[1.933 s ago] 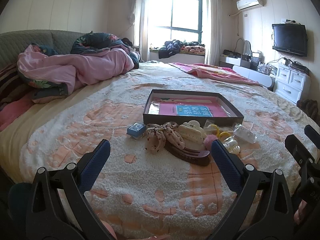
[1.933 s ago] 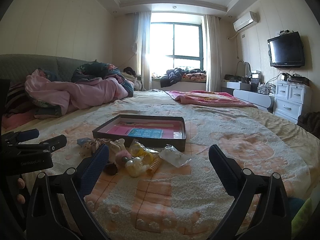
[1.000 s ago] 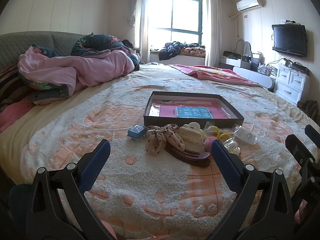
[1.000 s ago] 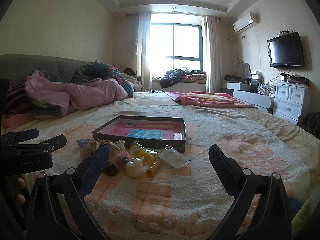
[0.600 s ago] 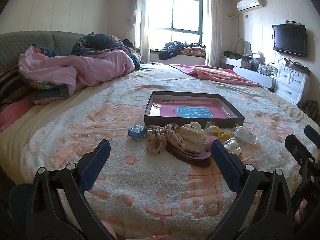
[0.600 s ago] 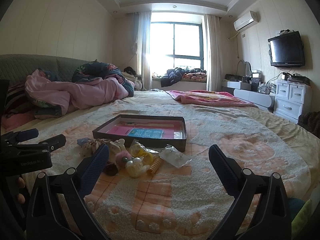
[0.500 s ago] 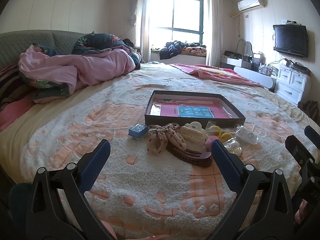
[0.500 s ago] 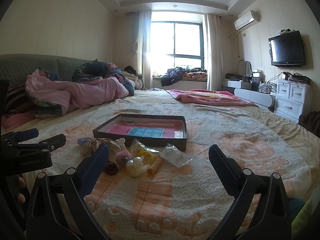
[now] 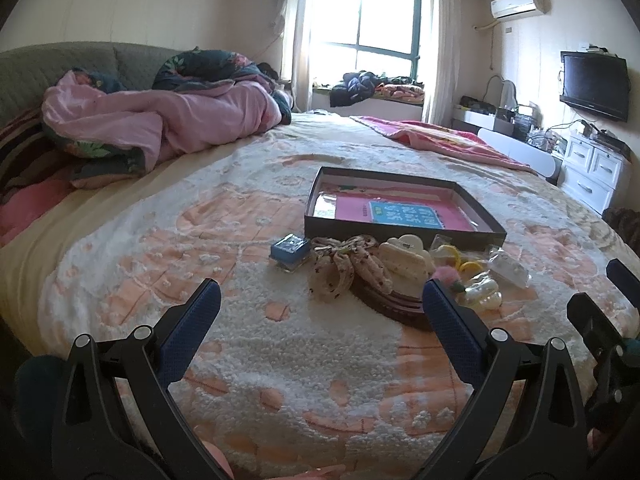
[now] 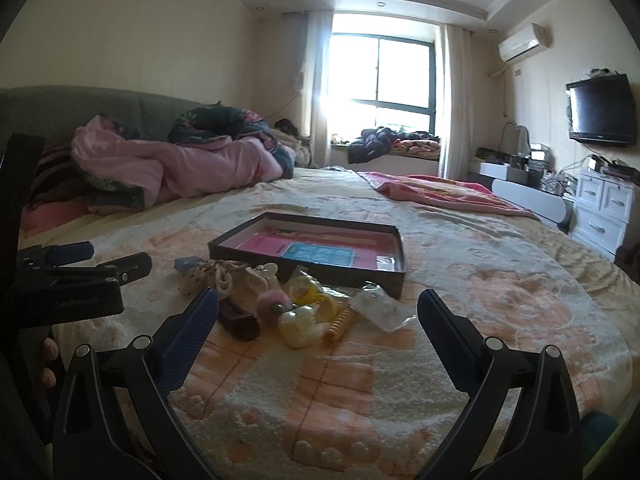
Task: Organize jewelry
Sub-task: 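Grasp the pink polka-dot hair bow with the left gripper while the right grasps the pearl bag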
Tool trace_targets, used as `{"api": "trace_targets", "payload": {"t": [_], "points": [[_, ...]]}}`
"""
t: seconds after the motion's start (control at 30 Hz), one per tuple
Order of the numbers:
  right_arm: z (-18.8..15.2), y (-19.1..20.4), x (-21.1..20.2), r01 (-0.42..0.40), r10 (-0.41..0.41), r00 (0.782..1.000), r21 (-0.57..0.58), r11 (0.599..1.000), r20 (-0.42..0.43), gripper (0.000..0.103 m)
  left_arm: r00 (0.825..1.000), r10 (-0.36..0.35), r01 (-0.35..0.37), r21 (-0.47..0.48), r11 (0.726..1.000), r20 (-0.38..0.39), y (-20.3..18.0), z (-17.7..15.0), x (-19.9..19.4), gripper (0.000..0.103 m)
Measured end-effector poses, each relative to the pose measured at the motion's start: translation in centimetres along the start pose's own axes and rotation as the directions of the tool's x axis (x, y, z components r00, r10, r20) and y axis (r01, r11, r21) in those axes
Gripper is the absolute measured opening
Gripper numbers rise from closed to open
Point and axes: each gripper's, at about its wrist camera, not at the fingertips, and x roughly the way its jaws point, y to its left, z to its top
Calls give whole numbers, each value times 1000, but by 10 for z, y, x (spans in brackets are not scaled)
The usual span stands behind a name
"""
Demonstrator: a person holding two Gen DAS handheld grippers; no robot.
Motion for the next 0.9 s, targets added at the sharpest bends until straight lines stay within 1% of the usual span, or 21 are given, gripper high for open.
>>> {"api": "trace_targets", "payload": {"t": [0.2,0.3,0.47,0.6,0.77,0.8,0.87,0.9], "points": [[5,7,19,-33,31,999,-29,999,-45,97,999,17,-18,-37,999,-43,12,1,11,92],[6,11,32,-50,46,995,-53,997,-84,97,997,17,-22,-61,998,-74,20,2,20,92],[5,16,50,-79,66,989,-98,992,-132,97,994,-26,17,-80,997,-109,32,7,35,92],[6,15,63,-96,76,984,-120,988,-162,97,989,-44,32,-85,996,-140,35,11,48,92],[4,12,80,-100,70,975,-136,986,-210,96,981,-58,48,-61,997,-188,31,18,66,92],[4,13,82,-103,71,973,-139,985,-219,96,978,-59,49,-52,997,-199,30,19,70,92],[1,14,89,-116,77,966,-150,982,-246,88,974,-60,51,-45,998,-219,27,20,77,92],[0,15,92,-122,78,962,-156,980,-260,82,972,-61,52,-45,998,-228,26,21,82,92]]}}
